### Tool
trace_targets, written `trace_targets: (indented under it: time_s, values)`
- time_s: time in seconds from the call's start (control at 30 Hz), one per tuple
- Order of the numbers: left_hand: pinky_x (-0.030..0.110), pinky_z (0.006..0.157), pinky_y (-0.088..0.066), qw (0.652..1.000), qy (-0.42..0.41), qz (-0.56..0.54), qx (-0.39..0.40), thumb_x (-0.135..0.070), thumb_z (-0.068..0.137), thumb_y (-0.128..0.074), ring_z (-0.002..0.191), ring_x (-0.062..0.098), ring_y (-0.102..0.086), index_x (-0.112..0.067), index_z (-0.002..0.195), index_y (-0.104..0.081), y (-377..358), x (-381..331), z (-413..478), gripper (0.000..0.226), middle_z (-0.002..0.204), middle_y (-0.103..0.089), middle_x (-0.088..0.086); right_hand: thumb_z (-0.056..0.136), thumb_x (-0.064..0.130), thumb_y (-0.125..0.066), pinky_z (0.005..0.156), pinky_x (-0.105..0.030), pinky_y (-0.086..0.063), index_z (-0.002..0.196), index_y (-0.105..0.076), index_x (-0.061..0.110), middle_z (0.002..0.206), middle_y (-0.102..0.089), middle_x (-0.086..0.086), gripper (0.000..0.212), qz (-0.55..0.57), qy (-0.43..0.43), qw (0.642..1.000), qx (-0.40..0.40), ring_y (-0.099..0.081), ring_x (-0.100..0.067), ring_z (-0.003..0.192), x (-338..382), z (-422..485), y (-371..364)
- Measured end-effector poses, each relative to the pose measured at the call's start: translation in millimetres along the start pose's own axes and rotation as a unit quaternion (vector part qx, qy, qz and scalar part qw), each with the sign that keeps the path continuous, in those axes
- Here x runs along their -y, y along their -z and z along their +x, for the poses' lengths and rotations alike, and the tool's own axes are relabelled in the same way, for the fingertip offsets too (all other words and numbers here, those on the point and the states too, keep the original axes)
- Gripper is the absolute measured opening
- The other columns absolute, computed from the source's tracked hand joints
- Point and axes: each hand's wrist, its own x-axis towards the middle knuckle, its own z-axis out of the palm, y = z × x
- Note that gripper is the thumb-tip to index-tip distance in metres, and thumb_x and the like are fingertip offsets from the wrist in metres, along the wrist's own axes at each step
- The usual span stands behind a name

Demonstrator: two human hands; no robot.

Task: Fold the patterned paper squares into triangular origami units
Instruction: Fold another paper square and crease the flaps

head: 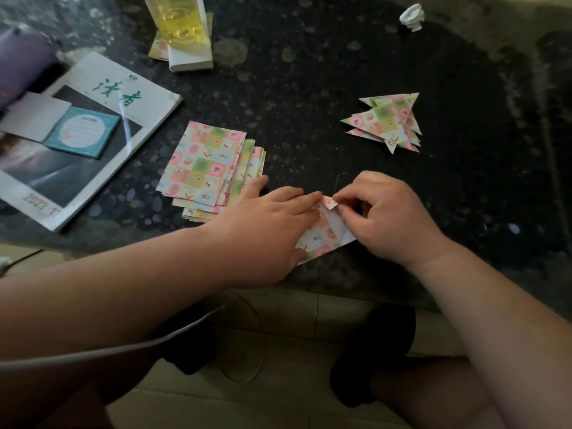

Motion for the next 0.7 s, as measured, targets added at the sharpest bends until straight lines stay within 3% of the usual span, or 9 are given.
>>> trace_targets:
  time_s: [0.3, 0.53, 0.7]
  values:
    - [0.056, 0.125, -0.003, 1.0, 0.009, 0.002, 0.006, -0.057, 0.102, -0.036, 0.156, 0.014, -0.001, -0.028, 0.161, -0.012, -0.7, -2.5, 0.2, 0.07, 0.17, 0.001, -0.009, 0.093, 0.017, -0.067, 0.058, -0.042, -0.055, 0.105, -0.08, 0.014, 0.089, -0.062, 0.0, 0.018, -0.04, 0.046, 0.998, -0.009, -0.059, -0.017, 0.076, 5.3, -5.7, -2.7]
    - [0.055, 0.125, -0.005, 1.0, 0.014, -0.009, -0.007, -0.057, 0.101, -0.041, 0.155, 0.015, -0.005, -0.029, 0.16, -0.02, -1.8, -4.0, 3.1, 0.069, 0.17, -0.004, -0.009, 0.092, 0.02, -0.065, 0.058, -0.035, -0.052, 0.105, -0.081, 0.017, 0.087, -0.062, 0.003, 0.02, -0.04, 0.045, 0.998, 0.003, -0.057, -0.013, 0.075, 7.7, -3.7, -1.3]
    - [0.056, 0.125, -0.004, 1.0, 0.014, -0.006, -0.005, -0.056, 0.101, -0.042, 0.155, 0.014, -0.006, -0.03, 0.16, -0.021, -0.7, -4.1, 3.3, 0.068, 0.17, -0.005, -0.009, 0.091, 0.018, -0.069, 0.058, -0.038, -0.052, 0.101, -0.081, 0.018, 0.085, -0.061, 0.003, 0.016, -0.044, 0.05, 0.998, 0.011, -0.056, -0.015, 0.074, 7.0, -0.5, 0.3]
